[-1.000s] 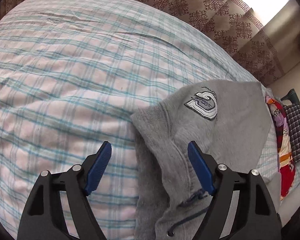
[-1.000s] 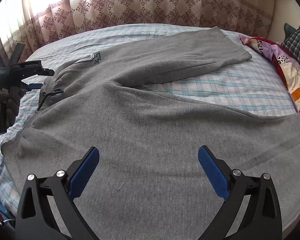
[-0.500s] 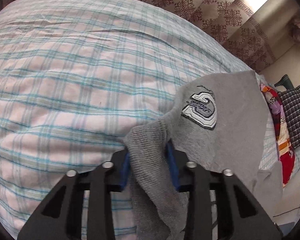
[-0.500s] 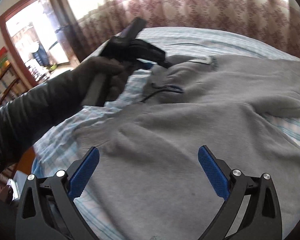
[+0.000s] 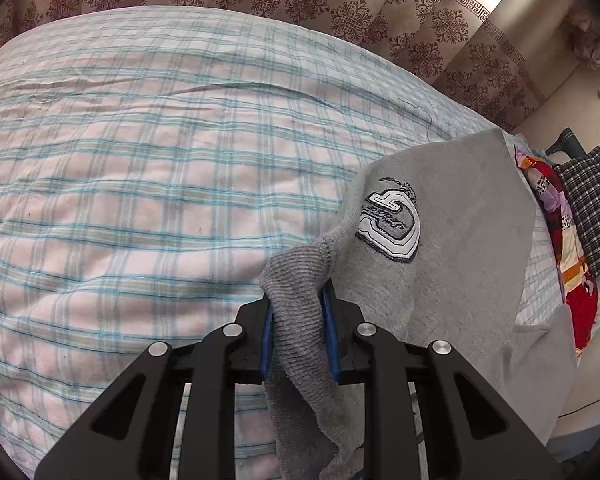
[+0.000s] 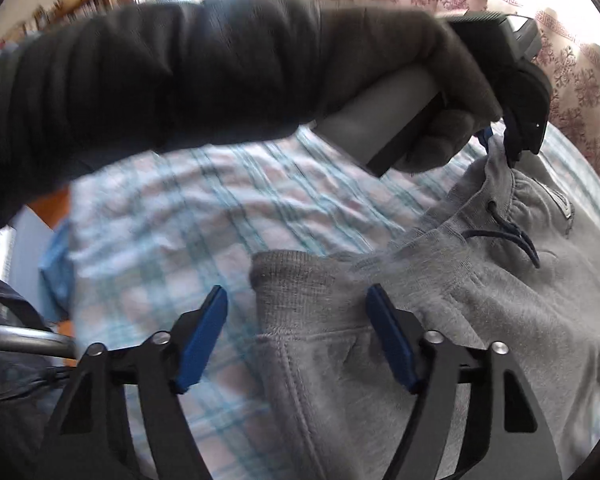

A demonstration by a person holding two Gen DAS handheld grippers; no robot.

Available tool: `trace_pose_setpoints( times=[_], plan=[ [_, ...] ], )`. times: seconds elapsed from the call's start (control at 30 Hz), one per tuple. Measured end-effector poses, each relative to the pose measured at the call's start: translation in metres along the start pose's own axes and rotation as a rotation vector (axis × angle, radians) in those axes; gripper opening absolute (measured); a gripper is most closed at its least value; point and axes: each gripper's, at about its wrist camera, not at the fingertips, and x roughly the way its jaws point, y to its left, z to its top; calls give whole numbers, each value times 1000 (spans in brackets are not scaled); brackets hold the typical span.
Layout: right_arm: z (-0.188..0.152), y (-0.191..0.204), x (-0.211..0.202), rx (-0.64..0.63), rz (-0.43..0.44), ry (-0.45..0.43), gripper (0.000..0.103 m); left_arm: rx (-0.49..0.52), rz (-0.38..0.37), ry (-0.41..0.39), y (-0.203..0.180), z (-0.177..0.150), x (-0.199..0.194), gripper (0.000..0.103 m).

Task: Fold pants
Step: 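Grasp the other waistband corner with the right gripper while the left gripper holds the waistband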

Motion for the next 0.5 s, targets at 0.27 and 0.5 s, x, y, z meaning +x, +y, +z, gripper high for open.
trace_pose_setpoints(
  times=[0.27, 0.5],
  plan=[
    [6, -21, -12, 104, -62, -6, 13, -37, -25, -12, 8, -1, -2, 21],
    [32, -29, -66, 149, -47, -156, 12, -78, -20, -82, 21, 18, -36, 19]
  ],
)
